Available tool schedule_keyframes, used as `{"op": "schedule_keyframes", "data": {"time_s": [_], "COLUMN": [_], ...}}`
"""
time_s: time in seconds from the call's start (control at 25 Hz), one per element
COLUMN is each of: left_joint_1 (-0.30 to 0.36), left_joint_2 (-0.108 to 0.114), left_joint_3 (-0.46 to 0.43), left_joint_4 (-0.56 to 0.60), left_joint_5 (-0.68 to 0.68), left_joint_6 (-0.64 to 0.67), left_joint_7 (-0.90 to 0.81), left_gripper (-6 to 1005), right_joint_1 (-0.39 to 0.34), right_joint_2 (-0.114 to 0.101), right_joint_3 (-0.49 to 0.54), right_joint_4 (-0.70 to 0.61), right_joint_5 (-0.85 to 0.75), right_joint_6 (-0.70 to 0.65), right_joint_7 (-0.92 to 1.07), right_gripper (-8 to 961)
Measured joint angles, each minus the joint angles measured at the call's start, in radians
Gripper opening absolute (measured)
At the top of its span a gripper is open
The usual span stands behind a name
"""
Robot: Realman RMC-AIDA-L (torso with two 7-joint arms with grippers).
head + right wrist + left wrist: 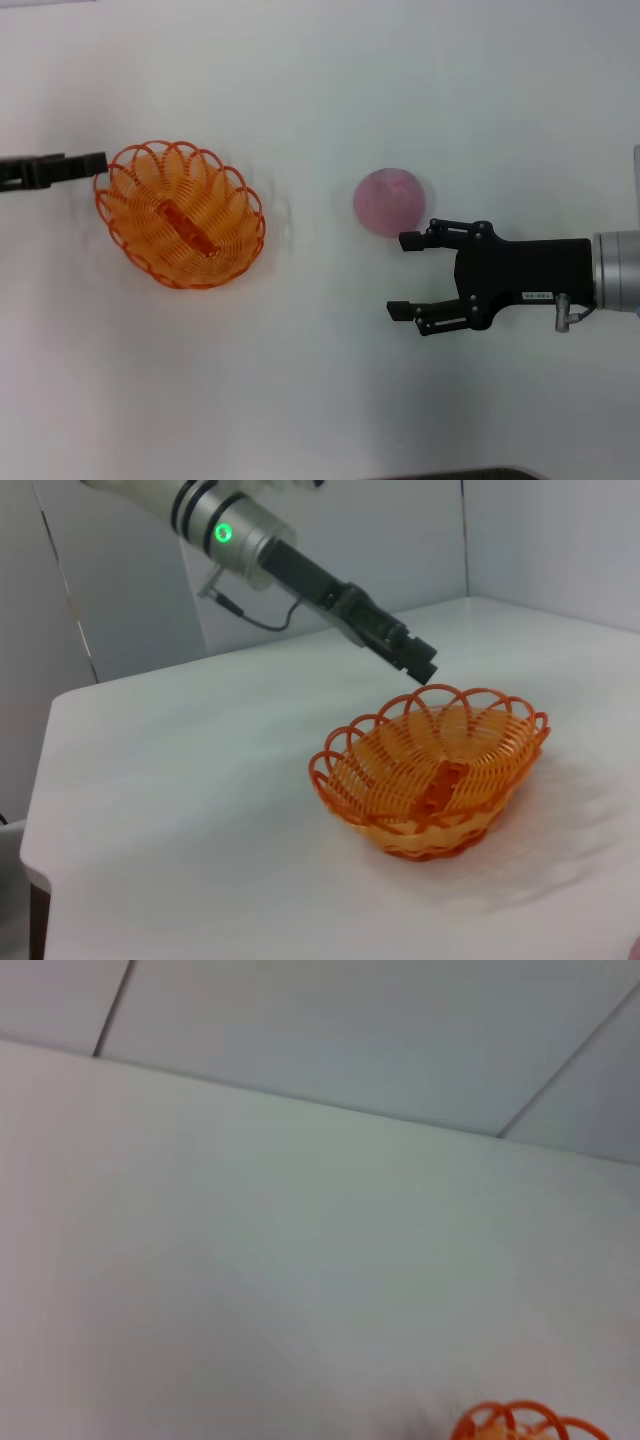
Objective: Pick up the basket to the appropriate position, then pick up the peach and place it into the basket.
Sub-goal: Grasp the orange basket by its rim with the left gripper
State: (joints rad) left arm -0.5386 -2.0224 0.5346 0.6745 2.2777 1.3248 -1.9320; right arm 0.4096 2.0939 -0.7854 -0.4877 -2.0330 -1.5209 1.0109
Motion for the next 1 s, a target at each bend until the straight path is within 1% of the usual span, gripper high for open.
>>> {"op": "schedule_keyframes", "data": {"time_s": [0.08, 0.2, 0.36, 0.56, 0.64, 0.68, 0.72, 0.84, 1.0], "left_joint_1": [-0.017, -0.036, -0.061, -0.127, -0.127, -0.144, -0.182, -0.214, -0.255], "left_joint_2": [0.001, 0.009, 0.023, 0.026, 0.026, 0.027, 0.029, 0.031, 0.036], "left_joint_3": [0.013, 0.045, 0.119, 0.184, 0.184, 0.193, 0.201, 0.219, 0.279], "left_joint_4": [0.0, 0.004, 0.018, 0.042, 0.042, 0.042, 0.043, 0.043, 0.043], "left_joint_5": [0.005, 0.005, 0.027, 0.17, 0.17, 0.201, 0.257, 0.288, 0.326], "left_joint_6": [-0.013, -0.02, -0.027, -0.03, -0.03, -0.026, -0.008, -0.002, 0.023], "left_joint_7": [0.0, 0.001, 0.011, -0.015, -0.015, -0.022, -0.036, -0.056, -0.093], "left_gripper": [776, 777, 777, 777, 777, 777, 777, 777, 776], "right_joint_1": [0.0, 0.001, 0.004, 0.01, 0.01, 0.01, 0.009, 0.009, 0.009], "right_joint_2": [0.0, 0.0, 0.0, 0.0, -0.001, -0.001, -0.001, -0.001, -0.002], "right_joint_3": [0.0, 0.0, 0.0, -0.002, -0.002, -0.002, -0.002, -0.002, -0.002], "right_joint_4": [0.0, 0.0, 0.0, 0.0, 0.0, 0.0, 0.0, 0.0, 0.0], "right_joint_5": [0.001, 0.001, 0.001, -0.003, -0.003, -0.003, -0.004, -0.004, -0.004], "right_joint_6": [0.001, -0.001, -0.004, 0.0, 0.0, 0.0, 0.0, 0.001, 0.003], "right_joint_7": [0.0, 0.0, 0.007, 0.021, 0.022, 0.022, 0.023, 0.023, 0.023], "right_gripper": [924, 924, 924, 924, 925, 925, 925, 925, 925]}}
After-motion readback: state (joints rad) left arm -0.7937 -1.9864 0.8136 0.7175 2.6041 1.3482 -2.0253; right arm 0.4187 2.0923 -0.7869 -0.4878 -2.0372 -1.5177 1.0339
